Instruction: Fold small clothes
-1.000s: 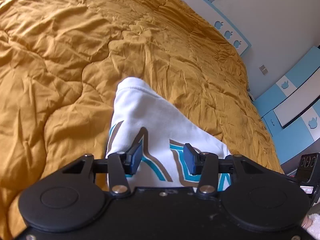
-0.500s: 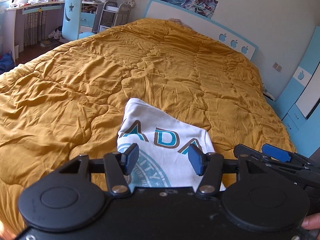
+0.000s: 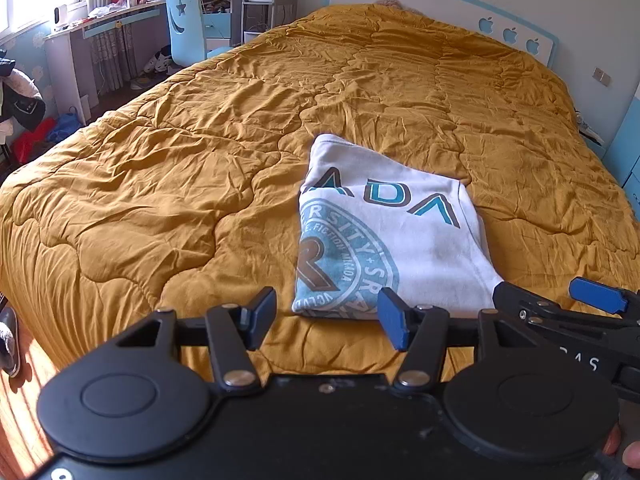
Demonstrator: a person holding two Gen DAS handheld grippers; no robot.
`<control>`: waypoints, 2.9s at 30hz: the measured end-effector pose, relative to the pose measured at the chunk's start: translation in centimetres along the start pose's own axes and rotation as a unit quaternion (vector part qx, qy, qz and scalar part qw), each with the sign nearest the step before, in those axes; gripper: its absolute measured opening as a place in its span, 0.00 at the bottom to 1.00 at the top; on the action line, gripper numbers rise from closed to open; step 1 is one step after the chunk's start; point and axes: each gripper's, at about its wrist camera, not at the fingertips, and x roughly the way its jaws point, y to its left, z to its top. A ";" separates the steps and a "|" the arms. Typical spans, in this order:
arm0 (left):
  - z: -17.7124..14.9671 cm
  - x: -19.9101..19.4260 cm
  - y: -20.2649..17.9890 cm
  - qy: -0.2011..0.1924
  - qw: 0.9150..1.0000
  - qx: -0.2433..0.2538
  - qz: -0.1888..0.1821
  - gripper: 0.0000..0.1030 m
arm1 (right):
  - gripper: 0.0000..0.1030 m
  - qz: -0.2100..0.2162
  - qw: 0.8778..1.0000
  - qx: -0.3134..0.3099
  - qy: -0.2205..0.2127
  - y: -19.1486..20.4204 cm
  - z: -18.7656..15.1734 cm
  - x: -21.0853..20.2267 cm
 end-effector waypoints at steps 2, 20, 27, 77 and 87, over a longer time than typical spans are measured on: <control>-0.3 0.0 0.0 0.007 1.000 -0.001 0.000 0.57 | 0.88 -0.003 1.000 -0.007 0.003 0.3 -0.3 -0.1; 0.2 0.1 -0.7 0.034 0.999 0.012 0.000 0.58 | 0.88 -0.013 1.000 -0.013 0.008 0.9 -0.5 -0.5; 0.2 0.2 -1.1 0.033 0.999 0.019 0.006 0.58 | 0.88 -0.013 1.000 -0.014 0.008 0.8 -0.5 -0.5; -0.1 1.2 -0.9 0.053 0.998 0.025 0.029 0.58 | 0.89 -0.014 1.000 -0.019 0.017 0.6 -0.9 -0.4; -0.1 1.3 -1.0 0.054 0.998 0.026 0.036 0.58 | 0.89 -0.016 1.000 -0.019 0.019 0.3 -1.2 -0.4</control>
